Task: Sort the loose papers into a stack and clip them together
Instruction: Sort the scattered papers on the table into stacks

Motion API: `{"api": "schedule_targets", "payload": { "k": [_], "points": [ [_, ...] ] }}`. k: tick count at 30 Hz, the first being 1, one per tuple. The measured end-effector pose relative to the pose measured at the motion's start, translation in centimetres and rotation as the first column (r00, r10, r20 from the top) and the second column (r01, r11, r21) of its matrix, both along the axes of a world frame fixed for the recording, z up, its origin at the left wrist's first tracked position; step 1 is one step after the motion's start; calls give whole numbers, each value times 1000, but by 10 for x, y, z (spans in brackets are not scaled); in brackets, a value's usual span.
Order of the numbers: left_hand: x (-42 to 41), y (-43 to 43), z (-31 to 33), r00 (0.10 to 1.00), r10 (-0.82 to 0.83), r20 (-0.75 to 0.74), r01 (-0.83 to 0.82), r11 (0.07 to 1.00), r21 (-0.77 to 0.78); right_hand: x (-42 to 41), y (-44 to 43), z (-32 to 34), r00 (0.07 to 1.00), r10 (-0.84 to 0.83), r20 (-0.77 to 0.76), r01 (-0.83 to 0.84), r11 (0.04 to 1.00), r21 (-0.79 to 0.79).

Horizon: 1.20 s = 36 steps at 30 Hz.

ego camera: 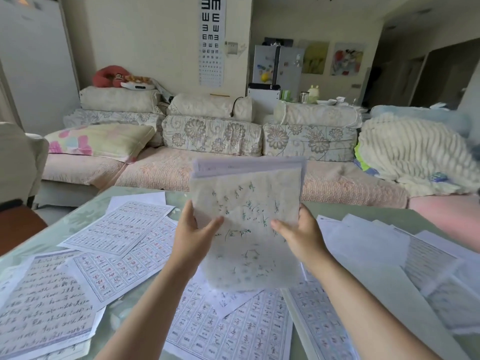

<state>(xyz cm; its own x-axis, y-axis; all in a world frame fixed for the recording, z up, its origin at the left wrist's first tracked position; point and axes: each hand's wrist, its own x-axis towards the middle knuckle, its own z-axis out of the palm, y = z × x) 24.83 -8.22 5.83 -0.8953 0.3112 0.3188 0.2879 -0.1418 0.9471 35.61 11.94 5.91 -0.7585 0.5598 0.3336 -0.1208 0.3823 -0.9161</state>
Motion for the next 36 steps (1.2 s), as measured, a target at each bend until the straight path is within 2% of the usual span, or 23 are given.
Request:
{"api": "schedule_targets", "payload": {
  "k": [5, 10, 12, 15, 17, 22, 26, 29, 33, 36],
  "points": [
    [12, 5, -5, 999, 38, -16, -39, 997, -74, 5, 4, -14, 996, -55, 77, 54, 998, 14],
    [15, 8, 9, 984, 113, -140, -109, 993, 37, 0, 5, 3, 994, -83, -71, 83, 997, 4],
    [12, 9, 6, 980, 120, -161, -125, 992, -23, 0, 6, 1, 993, -90, -82, 91, 996, 13],
    [8, 12, -12, 993, 79, -86, -96, 973, -210, 2, 6, -18, 994, -82, 68, 80, 996, 29],
    [10, 16, -20, 992, 88, -90, -111, 946, -305, 1, 6, -30, 978, -91, 186, 81, 995, 59],
    [11, 24, -16, 986, 122, -116, -152, 940, -305, -4, 10, -23, 977, -149, 154, 145, 989, 39],
    [11, 28, -18, 993, 106, -42, -114, 897, -427, -1, 10, -34, 945, -143, 293, 127, 989, 73],
    [11, 30, -13, 995, 81, -54, -97, 865, -493, 7, 18, -29, 944, -152, 294, 145, 988, 47],
    [30, 45, 2, 999, 5, 51, 18, 898, -440, 28, 42, -15, 936, -128, 328, 150, 988, -42],
    [56, 67, 2, 993, -85, 84, 116, 851, -513, 58, 71, -21, 877, -125, 463, 174, 983, -64]
  ]
}}
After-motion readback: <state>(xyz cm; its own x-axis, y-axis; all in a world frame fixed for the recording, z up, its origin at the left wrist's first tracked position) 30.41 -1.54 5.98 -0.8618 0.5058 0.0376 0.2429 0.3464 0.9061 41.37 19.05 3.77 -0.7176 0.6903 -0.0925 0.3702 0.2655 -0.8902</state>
